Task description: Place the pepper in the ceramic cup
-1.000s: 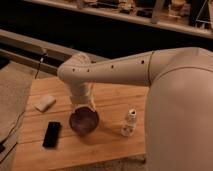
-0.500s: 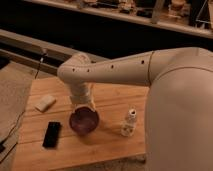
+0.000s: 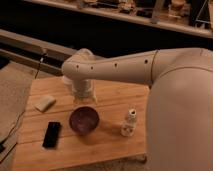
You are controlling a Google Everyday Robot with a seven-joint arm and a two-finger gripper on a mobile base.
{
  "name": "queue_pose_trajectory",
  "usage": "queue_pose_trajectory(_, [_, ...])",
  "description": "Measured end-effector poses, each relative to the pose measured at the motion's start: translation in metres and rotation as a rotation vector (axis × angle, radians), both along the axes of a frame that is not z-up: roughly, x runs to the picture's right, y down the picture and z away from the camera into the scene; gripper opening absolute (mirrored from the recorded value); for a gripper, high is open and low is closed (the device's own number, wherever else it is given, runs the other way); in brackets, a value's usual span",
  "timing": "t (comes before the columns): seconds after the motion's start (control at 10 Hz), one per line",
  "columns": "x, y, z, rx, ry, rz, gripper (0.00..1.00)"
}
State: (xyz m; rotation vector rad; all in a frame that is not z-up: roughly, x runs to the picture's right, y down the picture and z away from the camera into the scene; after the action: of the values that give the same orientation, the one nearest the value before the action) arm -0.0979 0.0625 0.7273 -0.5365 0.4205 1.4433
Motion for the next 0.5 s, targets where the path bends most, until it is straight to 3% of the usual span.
queue_pose_trajectory(0.5, [0.009,-0.036,0.039,0.119,0.009,0.048,0.65])
